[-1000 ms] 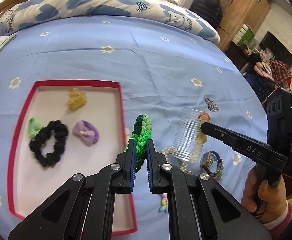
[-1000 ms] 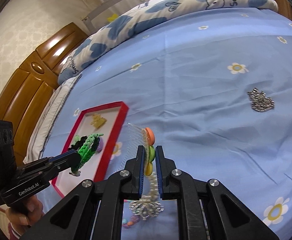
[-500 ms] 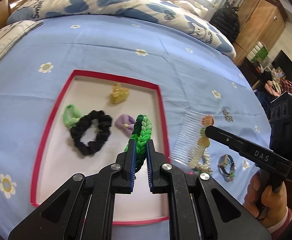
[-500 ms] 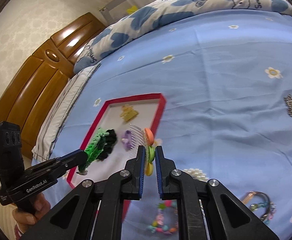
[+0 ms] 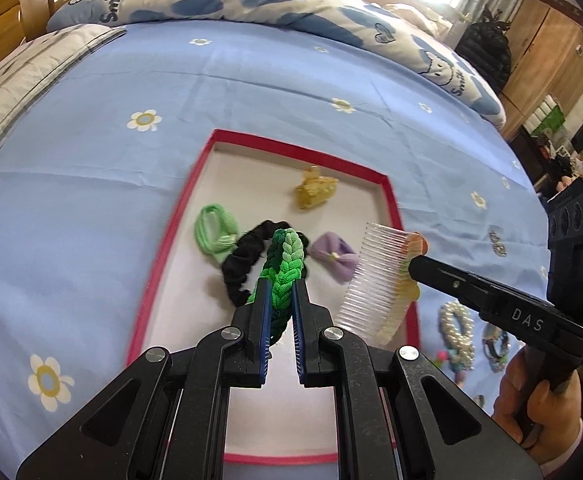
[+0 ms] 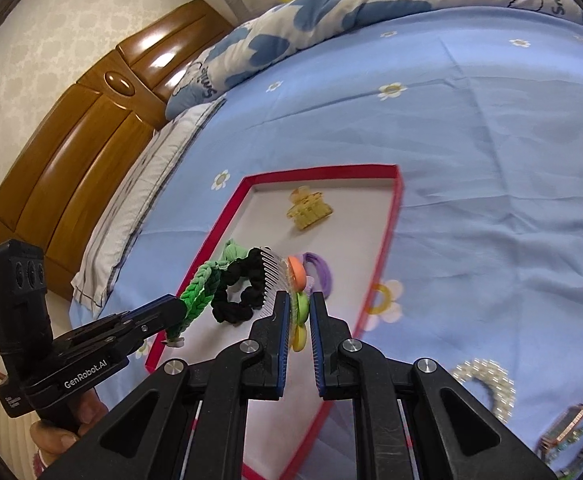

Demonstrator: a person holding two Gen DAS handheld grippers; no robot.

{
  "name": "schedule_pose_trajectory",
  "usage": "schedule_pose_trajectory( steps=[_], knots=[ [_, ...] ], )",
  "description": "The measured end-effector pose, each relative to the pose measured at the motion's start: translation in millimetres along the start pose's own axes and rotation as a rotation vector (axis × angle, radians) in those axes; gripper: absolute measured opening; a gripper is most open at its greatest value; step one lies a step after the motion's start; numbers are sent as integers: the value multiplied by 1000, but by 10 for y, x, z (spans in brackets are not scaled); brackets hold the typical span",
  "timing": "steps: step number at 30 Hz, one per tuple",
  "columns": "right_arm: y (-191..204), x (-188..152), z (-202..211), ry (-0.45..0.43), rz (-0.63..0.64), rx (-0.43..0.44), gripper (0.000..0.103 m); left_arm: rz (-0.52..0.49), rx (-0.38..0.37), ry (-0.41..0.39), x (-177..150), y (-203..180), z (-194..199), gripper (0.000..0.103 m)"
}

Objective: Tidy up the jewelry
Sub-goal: 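Carry the braided band and comb into the box and open both tools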

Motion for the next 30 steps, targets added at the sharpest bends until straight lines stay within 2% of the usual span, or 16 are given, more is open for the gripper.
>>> schedule_pose_trajectory(
  steps=[9,17,20,27,30],
  knots=[
    [-1,105,-378,59,-6,-14,10,-18,58,35,42,79,-283,8],
    [-67,92,-508,88,-10,-27,10,-53,86,53,-16,26,-382,8],
    [-78,96,-505,88,-12,-28,15,-55,87,56,-18,22,-395,9],
    [-53,107,-481,87,-10,-18,17,-58,92,62,-15,16,-381,10],
    [-35,110,-456,81,-11,-17,23,-62,93,63,-24,4,-369,13]
  ],
)
Point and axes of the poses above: each gripper's, at about its wrist camera, not at the fingertips, and z roughly against the way its jaws point, y to its left, x to its top, the point moved 8 cm from there along -z, roughly the way its jaws point, and after that the axes turned 14 degrees about y, right-handed, at the moved point
